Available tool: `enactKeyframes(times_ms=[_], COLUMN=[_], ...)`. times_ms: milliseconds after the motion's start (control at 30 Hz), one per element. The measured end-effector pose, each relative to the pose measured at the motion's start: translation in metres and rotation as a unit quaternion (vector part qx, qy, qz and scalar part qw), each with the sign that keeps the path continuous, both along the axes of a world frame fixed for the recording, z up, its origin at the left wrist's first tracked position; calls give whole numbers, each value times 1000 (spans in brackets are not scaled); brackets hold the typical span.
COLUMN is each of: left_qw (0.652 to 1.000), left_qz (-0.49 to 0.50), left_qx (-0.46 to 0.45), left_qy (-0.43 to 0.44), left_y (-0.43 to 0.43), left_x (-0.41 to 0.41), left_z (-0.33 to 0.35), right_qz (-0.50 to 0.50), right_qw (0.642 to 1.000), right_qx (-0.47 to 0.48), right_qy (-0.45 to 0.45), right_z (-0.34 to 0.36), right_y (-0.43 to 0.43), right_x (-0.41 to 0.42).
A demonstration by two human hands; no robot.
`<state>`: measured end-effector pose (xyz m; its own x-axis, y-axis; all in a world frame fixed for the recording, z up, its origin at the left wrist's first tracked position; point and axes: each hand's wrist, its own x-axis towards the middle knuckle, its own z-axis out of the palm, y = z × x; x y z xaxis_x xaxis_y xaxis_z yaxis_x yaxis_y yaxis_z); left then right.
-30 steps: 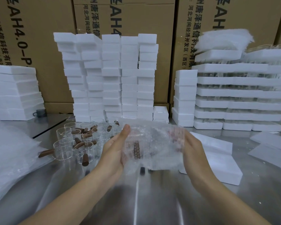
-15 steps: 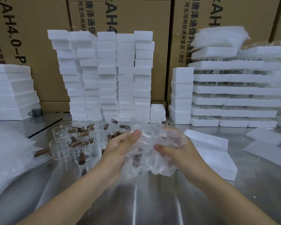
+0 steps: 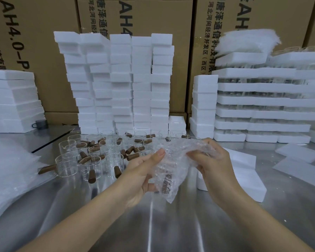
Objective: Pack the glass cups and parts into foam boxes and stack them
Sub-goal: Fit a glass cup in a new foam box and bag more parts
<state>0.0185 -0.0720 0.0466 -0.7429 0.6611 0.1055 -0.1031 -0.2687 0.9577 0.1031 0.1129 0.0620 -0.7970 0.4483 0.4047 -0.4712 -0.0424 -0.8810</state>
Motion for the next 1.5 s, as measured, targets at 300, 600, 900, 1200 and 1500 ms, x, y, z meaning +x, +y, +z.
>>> enactKeyframes(times_ms=[300, 600, 900, 1200, 1500], left_qw=[993, 998, 986, 985, 992], left_qz=[-38, 22, 101, 153, 119], left_qx=[58, 48, -26, 2, 39], left_qy=[-93, -16, 128, 76, 14], left_y=[5, 2, 4, 3, -1], left_x=[2, -2, -2, 5, 2], left_z=[-8, -9, -13, -10, -7], right_qz=[-112, -57, -58, 94, 80], right_qw=[901, 942, 967, 986, 926], right_qx=[406, 330, 243, 138, 365], right_qy=[107, -12, -51, -25, -57], right_z=[-23, -18, -22, -24, -27], right_y=[-9, -14, -13, -17, -23], right_x=[-4, -2, -8, -7, -1])
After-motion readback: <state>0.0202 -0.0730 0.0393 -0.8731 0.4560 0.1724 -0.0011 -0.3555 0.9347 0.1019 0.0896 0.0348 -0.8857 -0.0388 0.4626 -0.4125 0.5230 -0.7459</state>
